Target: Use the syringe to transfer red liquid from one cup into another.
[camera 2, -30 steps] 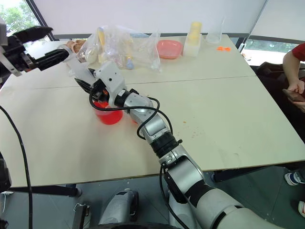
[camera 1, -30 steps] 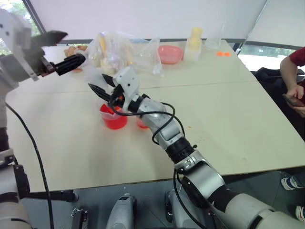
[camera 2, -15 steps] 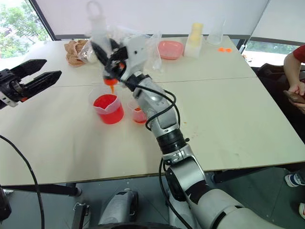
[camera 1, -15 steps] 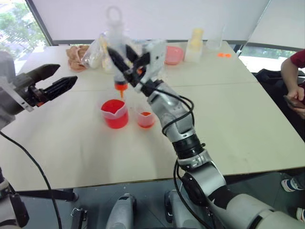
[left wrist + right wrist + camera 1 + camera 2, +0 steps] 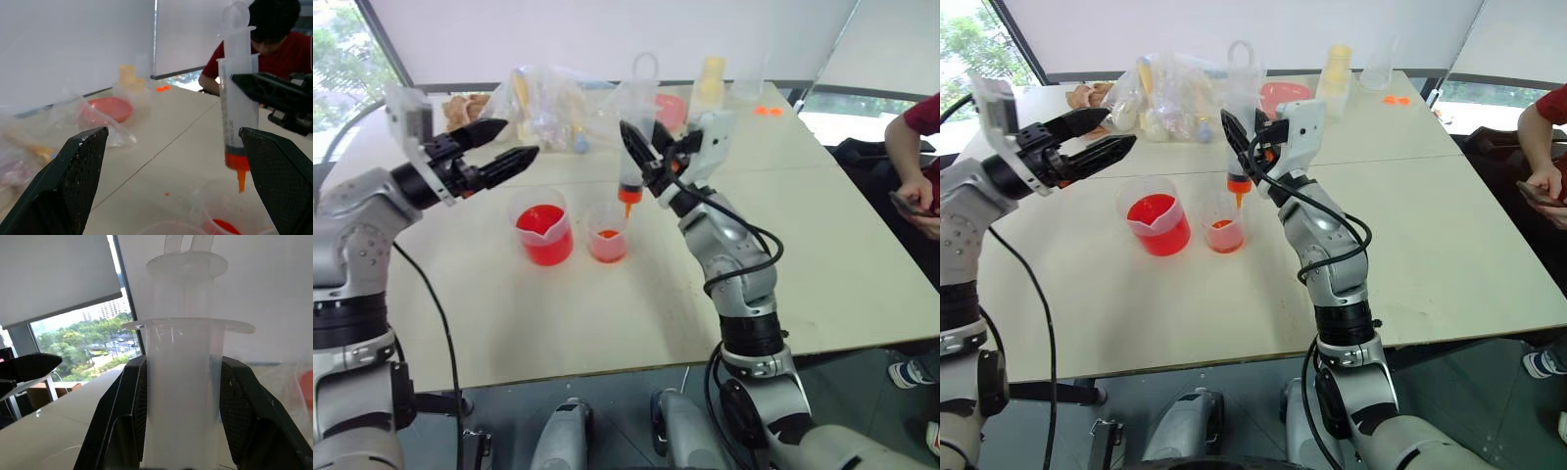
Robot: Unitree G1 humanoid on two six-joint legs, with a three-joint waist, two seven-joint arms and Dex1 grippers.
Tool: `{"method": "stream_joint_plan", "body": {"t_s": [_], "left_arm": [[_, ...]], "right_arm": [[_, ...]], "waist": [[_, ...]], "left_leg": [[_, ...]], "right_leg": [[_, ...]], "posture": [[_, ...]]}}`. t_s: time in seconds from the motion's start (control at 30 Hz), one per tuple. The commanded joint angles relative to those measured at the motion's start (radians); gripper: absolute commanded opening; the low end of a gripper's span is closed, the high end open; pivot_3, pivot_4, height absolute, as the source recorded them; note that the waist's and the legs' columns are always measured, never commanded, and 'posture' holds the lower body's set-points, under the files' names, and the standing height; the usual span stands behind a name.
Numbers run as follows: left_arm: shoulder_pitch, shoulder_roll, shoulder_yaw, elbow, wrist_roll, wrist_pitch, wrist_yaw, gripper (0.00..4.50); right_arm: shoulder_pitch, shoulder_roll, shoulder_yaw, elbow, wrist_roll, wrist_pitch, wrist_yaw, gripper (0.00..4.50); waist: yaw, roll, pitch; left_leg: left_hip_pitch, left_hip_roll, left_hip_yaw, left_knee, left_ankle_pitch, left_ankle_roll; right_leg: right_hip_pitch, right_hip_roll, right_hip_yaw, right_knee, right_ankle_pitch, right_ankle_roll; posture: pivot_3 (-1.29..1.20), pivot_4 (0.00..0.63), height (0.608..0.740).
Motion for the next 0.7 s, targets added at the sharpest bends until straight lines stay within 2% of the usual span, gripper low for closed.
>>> {"method": "stream_joint_plan", "body": {"t_s": [0.03, 0.23, 0.4, 0.7], "left_arm": [[-0.078, -0.007, -0.007, 0.013, 0.014, -0.040, -0.014, 4.49], [-0.214, -0.040, -0.070, 0.062, 0.063, -0.096, -0.047, 4.49], [-0.345, -0.116, -0.119, 0.171, 0.152, -0.215, -0.033, 4.49], [-0.444, -0.201, -0.191, 0.344, 0.264, -0.365, -0.081, 4.49]], "right_arm": [[-0.005, 0.024, 0.012, -0.019, -0.020, -0.048, -0.008, 1.52], [-0.021, 0.053, 0.017, 0.019, -0.040, -0.086, -0.013, 1.52], [-0.015, 0.070, 0.039, 0.021, -0.054, -0.104, -0.006, 1.52], [0.000, 0.077, 0.070, 0.028, -0.087, -0.133, 0.003, 1.52]], "waist": [[0.002, 0.000, 0.000], [0.009, 0.000, 0.000], [0.009, 0.000, 0.000], [0.005, 0.000, 0.000]], "left_leg": [[0.000, 0.000, -0.001, 0.000, 0.000, 0.000], [0.000, 0.000, -0.001, 0.000, 0.000, 0.000], [-0.001, 0.000, -0.001, 0.001, 0.000, 0.000], [-0.001, 0.000, -0.001, 0.001, 0.000, 0.000]], "right_leg": [[0.000, 0.001, 0.000, 0.000, 0.000, 0.000], [0.000, 0.001, 0.000, 0.000, 0.000, 0.000], [0.001, 0.000, 0.000, -0.001, 0.000, 0.000], [0.000, 0.001, 0.000, 0.000, 0.000, 0.000]], "posture": [[0.00, 0.150, 0.740], [0.00, 0.150, 0.740], [0.00, 0.150, 0.740], [0.00, 0.150, 0.740]]}}
